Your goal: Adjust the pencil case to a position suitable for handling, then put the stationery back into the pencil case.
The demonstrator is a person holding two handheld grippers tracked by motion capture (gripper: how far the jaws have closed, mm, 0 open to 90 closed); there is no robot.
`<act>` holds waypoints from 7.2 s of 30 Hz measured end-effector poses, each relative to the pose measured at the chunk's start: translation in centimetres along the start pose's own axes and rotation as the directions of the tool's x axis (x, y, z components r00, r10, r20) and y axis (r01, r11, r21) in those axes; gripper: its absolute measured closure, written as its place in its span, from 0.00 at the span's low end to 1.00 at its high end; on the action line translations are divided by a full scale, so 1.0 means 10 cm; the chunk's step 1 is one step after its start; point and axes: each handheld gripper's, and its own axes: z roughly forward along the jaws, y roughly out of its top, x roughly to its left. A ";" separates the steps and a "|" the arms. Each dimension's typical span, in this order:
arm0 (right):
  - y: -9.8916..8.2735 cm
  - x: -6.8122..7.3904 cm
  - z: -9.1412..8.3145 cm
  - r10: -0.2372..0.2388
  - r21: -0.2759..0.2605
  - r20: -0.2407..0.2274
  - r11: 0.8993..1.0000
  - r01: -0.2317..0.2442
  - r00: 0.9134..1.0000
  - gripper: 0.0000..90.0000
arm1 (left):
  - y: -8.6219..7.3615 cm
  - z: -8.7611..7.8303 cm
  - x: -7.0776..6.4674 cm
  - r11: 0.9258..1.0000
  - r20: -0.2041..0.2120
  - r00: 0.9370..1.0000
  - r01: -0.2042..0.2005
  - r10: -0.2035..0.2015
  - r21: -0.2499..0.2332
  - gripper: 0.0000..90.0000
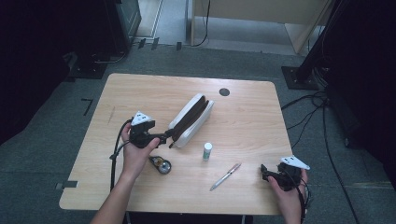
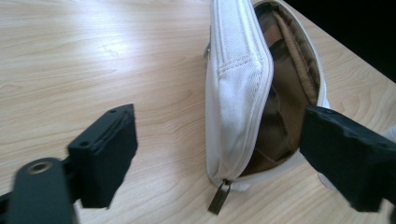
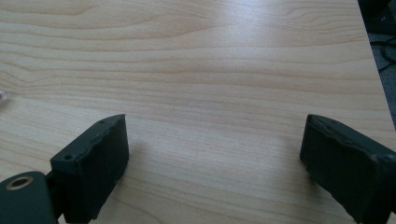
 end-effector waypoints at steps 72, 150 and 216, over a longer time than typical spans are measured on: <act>0.88 1.57 -0.25 -0.299 -0.204 -0.416 0.951 0.232 0.859 0.41 | -1.25 -0.93 0.74 0.977 -0.351 0.934 0.015 0.062 0.211 0.01; 1.35 1.83 -0.26 -0.349 -0.262 -0.406 0.930 0.258 0.845 0.73 | -1.25 -0.92 0.73 0.976 -0.333 0.940 -0.003 0.077 0.218 0.01; 2.05 2.37 0.07 -0.400 -0.285 -0.403 0.909 0.303 0.823 0.73 | -1.25 -0.91 0.73 0.974 -0.315 0.944 -0.022 0.094 0.225 0.01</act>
